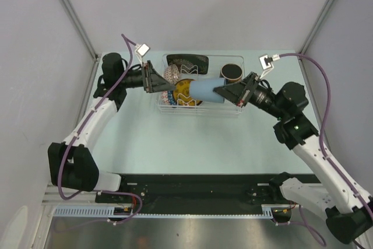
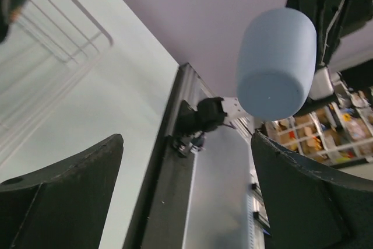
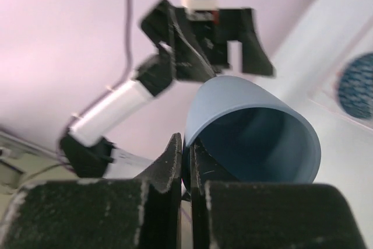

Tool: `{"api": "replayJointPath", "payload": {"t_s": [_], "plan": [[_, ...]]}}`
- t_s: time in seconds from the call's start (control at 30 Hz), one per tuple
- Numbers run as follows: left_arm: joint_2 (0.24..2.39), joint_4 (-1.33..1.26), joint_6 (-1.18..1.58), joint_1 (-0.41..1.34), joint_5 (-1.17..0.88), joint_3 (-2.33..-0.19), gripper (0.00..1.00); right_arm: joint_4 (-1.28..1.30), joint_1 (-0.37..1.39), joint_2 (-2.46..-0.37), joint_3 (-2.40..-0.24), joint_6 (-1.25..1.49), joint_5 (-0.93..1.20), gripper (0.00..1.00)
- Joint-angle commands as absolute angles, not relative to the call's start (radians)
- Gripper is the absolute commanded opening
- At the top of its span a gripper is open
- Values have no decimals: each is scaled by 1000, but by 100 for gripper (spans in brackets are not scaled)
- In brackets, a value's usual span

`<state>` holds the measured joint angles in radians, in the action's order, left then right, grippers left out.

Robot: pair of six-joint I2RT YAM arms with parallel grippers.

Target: Load the mixed dishes into the dish rack

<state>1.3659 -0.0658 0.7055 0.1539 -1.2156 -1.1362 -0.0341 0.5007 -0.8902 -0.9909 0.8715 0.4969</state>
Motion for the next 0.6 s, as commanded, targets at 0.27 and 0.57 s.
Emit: {"api": "replayJointPath", "payload": {"t_s": [0.27,0.57], "plan": [[1402,-780,1267,261,-1379,-1103,95,-489,495,-1040,-957,1143,621,0],[1424,-905,1385,328,-1365,-1083,95,-577,508,-1068,-925,1160,595,0]]}}
